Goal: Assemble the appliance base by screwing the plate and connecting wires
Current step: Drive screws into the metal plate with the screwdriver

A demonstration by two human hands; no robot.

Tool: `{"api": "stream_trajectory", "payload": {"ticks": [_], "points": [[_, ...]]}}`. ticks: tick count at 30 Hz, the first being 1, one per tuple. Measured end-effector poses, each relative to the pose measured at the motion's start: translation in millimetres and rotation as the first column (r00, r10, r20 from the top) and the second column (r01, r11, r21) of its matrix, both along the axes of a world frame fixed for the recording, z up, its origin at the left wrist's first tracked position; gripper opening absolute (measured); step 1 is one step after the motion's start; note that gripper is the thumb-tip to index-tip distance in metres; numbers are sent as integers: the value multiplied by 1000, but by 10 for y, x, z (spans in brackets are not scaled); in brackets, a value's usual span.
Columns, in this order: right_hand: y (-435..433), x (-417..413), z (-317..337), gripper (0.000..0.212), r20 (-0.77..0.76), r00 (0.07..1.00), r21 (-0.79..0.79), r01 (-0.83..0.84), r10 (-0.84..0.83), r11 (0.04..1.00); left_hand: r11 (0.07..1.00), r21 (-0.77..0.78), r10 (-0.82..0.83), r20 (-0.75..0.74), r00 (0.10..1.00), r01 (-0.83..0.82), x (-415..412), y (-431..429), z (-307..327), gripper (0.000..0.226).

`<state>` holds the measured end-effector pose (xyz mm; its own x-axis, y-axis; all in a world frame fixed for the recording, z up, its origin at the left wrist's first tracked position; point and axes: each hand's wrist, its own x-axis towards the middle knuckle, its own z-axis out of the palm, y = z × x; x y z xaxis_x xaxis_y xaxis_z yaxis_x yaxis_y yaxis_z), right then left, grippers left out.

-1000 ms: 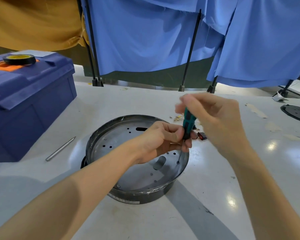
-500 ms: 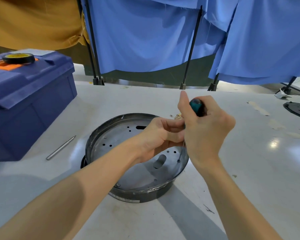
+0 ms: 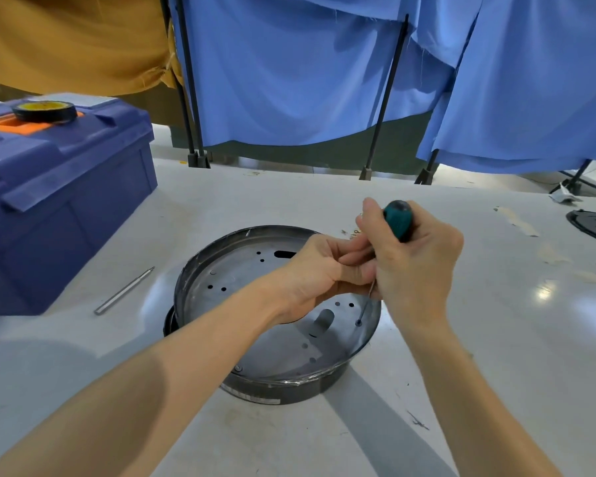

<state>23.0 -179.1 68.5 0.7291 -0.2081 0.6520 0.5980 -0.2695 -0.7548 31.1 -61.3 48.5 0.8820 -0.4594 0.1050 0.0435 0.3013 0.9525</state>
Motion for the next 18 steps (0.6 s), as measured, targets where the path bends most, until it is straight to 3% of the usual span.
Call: {"api": "stream_trajectory", "payload": {"ticks": [2, 4, 6, 8, 11, 14, 16, 18], "points": [[47, -37, 12, 41, 21, 997, -82, 71, -70, 994, 1000, 23, -10, -10, 1000, 10, 13, 22, -7, 22], [-61, -14, 127, 32, -142, 958, -28, -254, 248, 967, 999, 24, -38, -7, 999, 38, 13, 52, -2, 20], [-311, 49, 264, 30, -268, 750, 43, -618, 605, 785, 997, 29, -78, 1, 997, 78, 9, 48, -6, 18], [-473, 98, 340, 32, -265, 646, -6, -743, 716, 669, 993, 42, -107, -8, 994, 107, 2, 32, -5, 21], [-430, 79, 284, 16, -124, 810, -91, -585, 573, 806, 995, 13, -101, -10, 995, 101, 7, 35, -8, 21], [-237, 28, 118, 17, 11, 988, -71, -156, 157, 985, 999, -7, -47, 9, 999, 47, 2, 12, 1, 19], [-108, -35, 56, 24, 111, 988, -71, 120, -112, 990, 1000, 25, 8, 6, 1000, -8, 3, -32, -3, 22], [-45, -103, 47, 28, 141, 976, -131, 183, -164, 974, 998, 62, 18, 7, 1000, -19, 7, -34, -8, 22]]}}
